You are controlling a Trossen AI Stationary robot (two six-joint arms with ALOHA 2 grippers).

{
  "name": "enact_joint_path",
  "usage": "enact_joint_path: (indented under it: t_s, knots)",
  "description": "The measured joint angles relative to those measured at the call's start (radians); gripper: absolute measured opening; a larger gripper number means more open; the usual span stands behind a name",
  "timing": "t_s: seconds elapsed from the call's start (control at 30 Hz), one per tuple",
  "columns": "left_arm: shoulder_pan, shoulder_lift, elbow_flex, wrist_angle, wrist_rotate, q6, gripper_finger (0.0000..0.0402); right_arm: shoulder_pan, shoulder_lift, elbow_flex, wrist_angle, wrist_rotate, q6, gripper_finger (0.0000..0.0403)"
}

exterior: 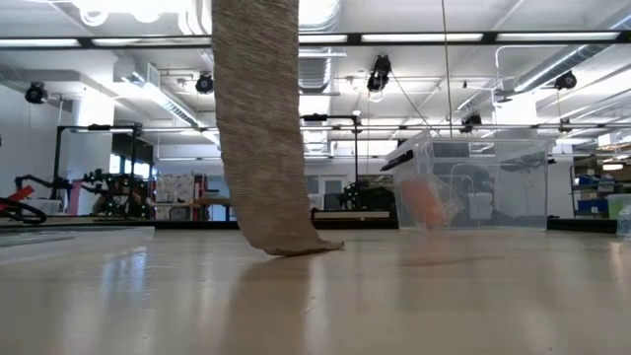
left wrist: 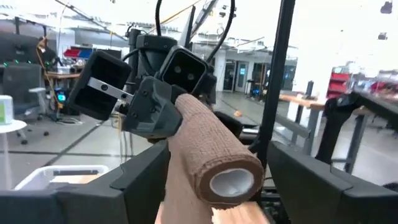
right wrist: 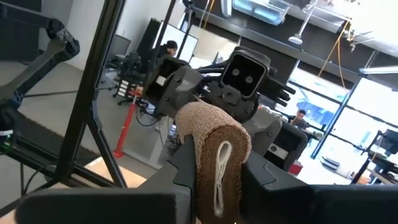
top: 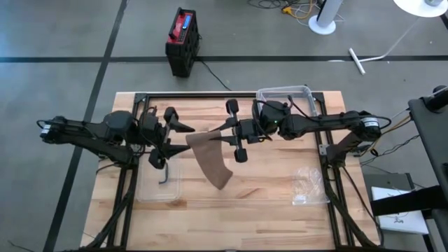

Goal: Roll bandage
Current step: Roll the brown bandage

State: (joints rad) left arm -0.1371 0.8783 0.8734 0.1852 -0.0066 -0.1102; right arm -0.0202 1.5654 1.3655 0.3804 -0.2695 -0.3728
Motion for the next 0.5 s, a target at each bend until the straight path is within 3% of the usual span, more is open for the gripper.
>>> enact_joint_path:
  t_s: [0.3,0.5]
  knots:
    - [0.000,0.024,-0.003,0.008,-0.067,0.069,0.0232,-0.007,0.000,0.000,-0.006,0.010,0.027,0.0054]
    - [0.000,0.027,-0.003,0.009,-0.074,0.085,0.0174,-0.012,0.000,0.000,-0.009,0.010,0.070,0.0067]
